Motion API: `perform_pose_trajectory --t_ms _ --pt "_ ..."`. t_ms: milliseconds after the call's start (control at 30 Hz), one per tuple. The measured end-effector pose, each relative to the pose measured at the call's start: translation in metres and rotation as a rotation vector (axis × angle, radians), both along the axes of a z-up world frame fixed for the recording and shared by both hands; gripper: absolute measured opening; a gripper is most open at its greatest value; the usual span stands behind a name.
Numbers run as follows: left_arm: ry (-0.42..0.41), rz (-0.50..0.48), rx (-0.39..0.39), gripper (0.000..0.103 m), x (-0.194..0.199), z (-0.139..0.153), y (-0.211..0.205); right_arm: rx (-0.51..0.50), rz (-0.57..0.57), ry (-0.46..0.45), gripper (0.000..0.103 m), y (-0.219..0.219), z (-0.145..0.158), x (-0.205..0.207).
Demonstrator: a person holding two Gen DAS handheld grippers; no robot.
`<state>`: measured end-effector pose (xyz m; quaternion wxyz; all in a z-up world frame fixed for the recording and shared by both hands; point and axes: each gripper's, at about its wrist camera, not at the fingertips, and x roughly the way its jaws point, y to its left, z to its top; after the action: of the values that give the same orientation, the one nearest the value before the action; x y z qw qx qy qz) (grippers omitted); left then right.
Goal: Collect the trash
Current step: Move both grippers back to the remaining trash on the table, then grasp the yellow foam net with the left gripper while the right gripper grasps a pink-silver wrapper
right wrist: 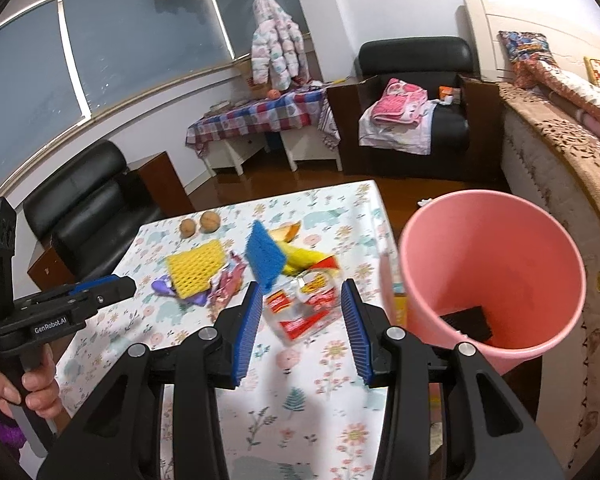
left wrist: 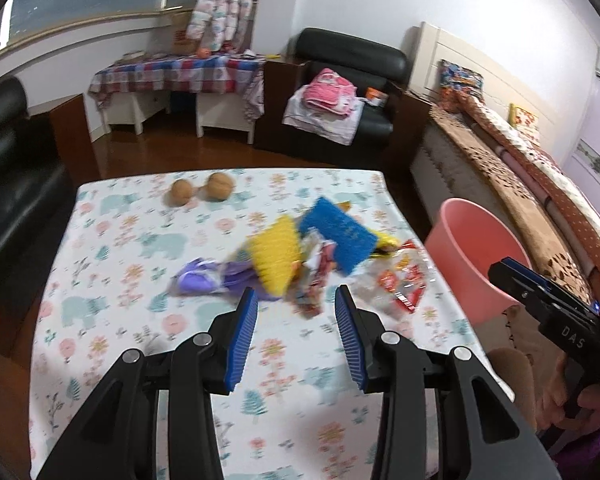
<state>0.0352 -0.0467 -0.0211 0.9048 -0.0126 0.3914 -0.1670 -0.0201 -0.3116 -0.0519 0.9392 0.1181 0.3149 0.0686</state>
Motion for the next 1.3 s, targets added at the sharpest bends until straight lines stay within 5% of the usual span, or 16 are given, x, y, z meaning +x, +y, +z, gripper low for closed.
perform_pose_trajectory --t_ms 633,800,1000,1300 --pt "0.074 0.148 0.025 0.04 -0.005 -0.037 0.069 -0.006 0.118 0.063 0.042 0.05 -0.022 0.017" --pt "0.105 0.154 -0.021 0.04 0.005 -0.043 0.073 -0.009 0.149 0.076 0.042 0.059 -0.028 0.021" --pt "0.089 0.1 -0.109 0.04 0.031 -0.032 0.05 0.003 0.162 0.108 0.042 0.065 -0.037 0.032" --pt "0.068 0.015 -0.078 0.04 0.071 -0.035 0.003 0.029 0.183 0.146 0.042 0.076 -0.045 0.054"
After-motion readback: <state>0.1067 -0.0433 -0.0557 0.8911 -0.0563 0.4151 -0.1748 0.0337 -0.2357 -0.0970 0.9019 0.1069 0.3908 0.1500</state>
